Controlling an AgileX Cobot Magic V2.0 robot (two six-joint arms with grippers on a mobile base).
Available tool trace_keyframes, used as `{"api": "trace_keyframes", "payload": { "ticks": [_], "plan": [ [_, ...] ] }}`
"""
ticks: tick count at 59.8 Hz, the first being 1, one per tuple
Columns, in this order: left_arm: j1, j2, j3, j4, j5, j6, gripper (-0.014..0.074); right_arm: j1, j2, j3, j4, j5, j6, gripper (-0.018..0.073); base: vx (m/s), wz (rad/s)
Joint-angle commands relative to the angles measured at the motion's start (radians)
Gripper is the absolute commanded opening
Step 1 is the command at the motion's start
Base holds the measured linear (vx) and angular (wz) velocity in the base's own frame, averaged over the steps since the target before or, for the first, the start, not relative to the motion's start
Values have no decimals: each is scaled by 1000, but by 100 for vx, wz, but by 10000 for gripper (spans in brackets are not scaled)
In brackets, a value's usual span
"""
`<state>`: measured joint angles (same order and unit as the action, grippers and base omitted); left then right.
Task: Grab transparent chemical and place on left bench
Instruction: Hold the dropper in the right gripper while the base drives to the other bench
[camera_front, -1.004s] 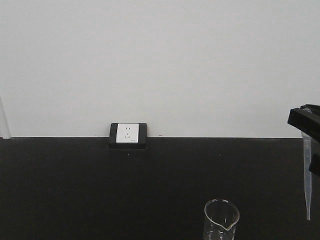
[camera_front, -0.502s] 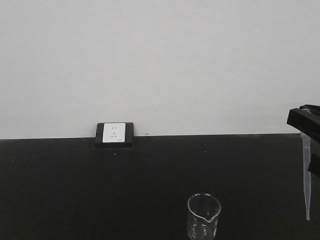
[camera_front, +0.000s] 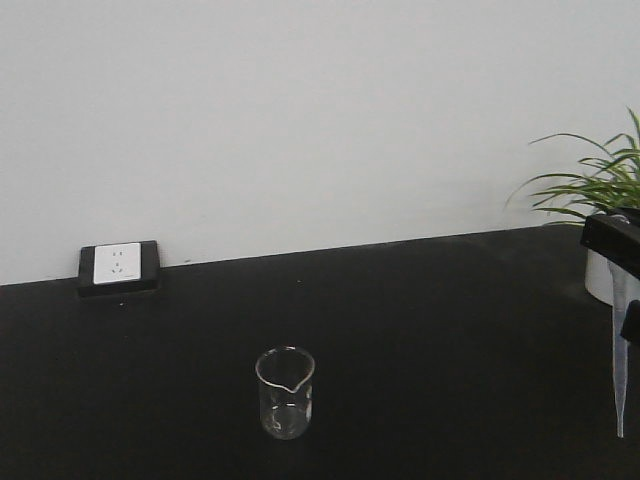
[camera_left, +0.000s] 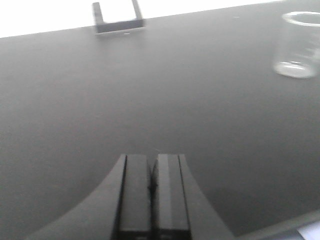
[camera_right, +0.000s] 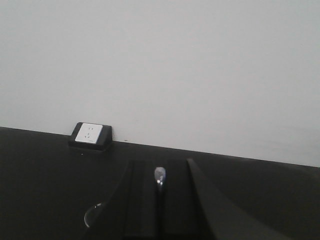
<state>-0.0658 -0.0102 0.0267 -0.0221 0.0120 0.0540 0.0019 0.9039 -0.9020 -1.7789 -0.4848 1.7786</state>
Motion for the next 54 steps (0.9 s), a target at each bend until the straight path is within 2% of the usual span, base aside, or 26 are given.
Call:
{"api": "trace_keyframes", "payload": {
  "ticks": [1, 22, 54],
  "plan": [
    [-2, -19, 16, -1, -78, -8, -3, -4, -11, -25, -9, 28, -1, -3, -21, -34],
    [-2, -19, 16, -1, -78, -8, -3, -4, -11, -25, -9, 26, -1, -3, -27, -4],
    [-2, -19, 16, -1, -78, -8, -3, -4, -11, -25, -9, 25, -1, -3, -34, 39]
  ]
}}
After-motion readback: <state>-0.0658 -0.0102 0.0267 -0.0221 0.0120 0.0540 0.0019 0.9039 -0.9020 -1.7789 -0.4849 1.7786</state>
